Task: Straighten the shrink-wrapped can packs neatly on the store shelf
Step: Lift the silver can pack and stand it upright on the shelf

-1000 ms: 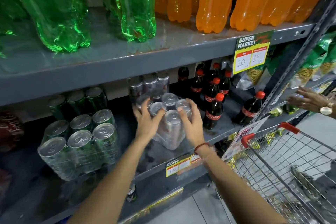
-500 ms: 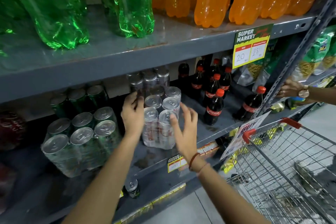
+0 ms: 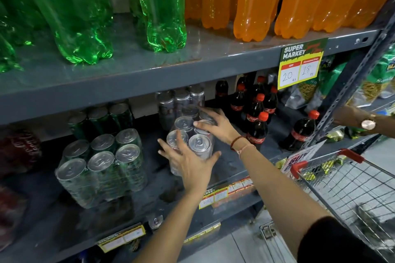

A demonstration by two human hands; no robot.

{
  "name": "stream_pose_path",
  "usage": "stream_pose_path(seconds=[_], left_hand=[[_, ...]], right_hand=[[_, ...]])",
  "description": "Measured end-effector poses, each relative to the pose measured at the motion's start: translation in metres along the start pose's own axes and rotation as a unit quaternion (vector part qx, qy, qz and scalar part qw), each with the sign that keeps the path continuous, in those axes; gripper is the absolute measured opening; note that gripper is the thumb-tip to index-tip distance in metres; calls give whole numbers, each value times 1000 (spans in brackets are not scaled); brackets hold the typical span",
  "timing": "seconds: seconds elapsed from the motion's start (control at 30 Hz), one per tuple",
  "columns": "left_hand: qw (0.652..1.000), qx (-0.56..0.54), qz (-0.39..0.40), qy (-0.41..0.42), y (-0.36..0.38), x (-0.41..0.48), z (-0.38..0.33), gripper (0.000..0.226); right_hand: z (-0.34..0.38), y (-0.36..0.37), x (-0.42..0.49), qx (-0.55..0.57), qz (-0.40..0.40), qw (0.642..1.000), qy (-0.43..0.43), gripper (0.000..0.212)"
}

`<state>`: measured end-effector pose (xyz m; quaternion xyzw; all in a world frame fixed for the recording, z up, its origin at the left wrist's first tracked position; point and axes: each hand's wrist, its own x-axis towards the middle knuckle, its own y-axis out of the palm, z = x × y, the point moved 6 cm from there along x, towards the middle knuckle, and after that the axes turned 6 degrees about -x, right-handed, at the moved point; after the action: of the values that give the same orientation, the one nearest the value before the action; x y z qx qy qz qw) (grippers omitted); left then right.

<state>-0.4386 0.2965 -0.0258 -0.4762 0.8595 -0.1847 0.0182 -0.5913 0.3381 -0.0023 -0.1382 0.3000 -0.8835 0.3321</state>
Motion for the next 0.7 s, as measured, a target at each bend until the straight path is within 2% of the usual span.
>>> stream_pose_path(seconds=[0.1,0.2,0.37,0.47,0.57,0.7], left_hand=[[999,-28,18,29,-10,15,3,109],[995,-21,83,56,-24,38,5,105],[974,58,206,67,-37,81,3,107],[958,97,267,50,-35,94,3,112],[953,104,281,52,-35,95,2,113],[965,94,237,62,-37,87,-1,110]], right_hand=[[-5,1,-10,28,-71,997,14,69],[-5,2,-23,20,-126,991,35,74],[1,5,-39,-95,-145,979,109,84],[4,4,-40,-114,-148,975,119,87],[3,2,-32,-44,-108,987,110,90],[-2,-1,-31,-22,-97,990,99,92]])
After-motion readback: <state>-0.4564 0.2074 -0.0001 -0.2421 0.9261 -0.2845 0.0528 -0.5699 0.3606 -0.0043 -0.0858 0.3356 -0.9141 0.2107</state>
